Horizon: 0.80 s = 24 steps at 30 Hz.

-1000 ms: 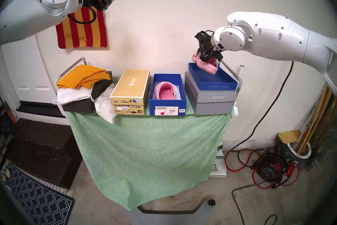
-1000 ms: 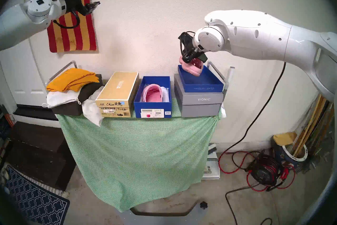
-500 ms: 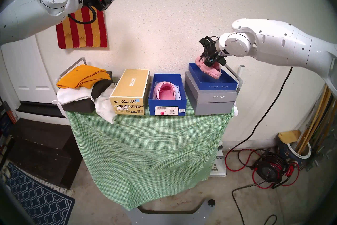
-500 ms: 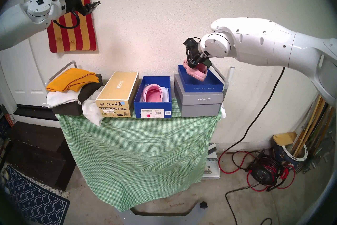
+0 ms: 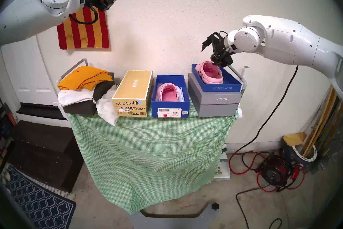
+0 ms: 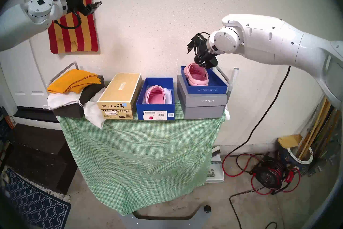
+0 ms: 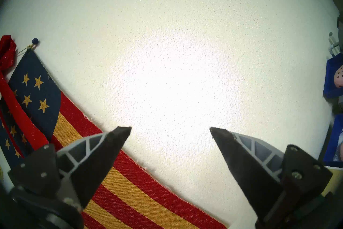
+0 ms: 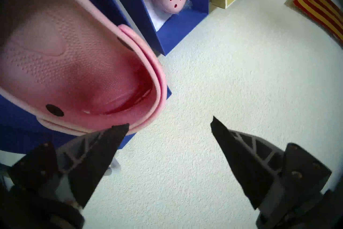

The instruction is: Take shoe out of the box

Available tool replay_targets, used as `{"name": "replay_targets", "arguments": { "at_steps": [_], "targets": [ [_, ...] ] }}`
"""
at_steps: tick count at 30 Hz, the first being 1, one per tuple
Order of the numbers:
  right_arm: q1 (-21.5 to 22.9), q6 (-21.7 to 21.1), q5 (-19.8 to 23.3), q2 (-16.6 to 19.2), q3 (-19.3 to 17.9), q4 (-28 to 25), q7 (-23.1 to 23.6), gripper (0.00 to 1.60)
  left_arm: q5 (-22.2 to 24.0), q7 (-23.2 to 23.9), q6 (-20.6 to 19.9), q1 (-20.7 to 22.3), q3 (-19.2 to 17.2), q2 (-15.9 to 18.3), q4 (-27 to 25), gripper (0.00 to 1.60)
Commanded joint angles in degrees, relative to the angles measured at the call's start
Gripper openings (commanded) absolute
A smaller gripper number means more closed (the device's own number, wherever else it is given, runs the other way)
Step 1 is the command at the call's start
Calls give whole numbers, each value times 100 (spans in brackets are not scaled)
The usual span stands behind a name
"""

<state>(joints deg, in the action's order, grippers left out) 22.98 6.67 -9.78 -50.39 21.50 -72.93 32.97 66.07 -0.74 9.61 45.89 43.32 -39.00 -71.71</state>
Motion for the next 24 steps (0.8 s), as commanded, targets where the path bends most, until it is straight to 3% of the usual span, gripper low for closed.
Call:
{"name": "replay_targets", "arguments": {
  "at_steps": [1, 4, 9, 24],
  "targets": [
    [100, 13, 352, 268, -271, -64, -93, 160, -13, 2, 1, 3, 1, -13, -7, 160],
    [49, -293, 498, 542, -623, -203, -583, 160, -10, 3, 1, 2, 0, -13, -7, 160],
    [-249, -738, 879, 812, -1136, -610, -949, 160, -9, 3, 1, 2, 0, -13, -6, 160],
    [-1361, -1925, 2178, 1356, -2018, -1325, -2468, 160, -6, 3, 1, 2, 0, -13, -6, 160]
  ]
}}
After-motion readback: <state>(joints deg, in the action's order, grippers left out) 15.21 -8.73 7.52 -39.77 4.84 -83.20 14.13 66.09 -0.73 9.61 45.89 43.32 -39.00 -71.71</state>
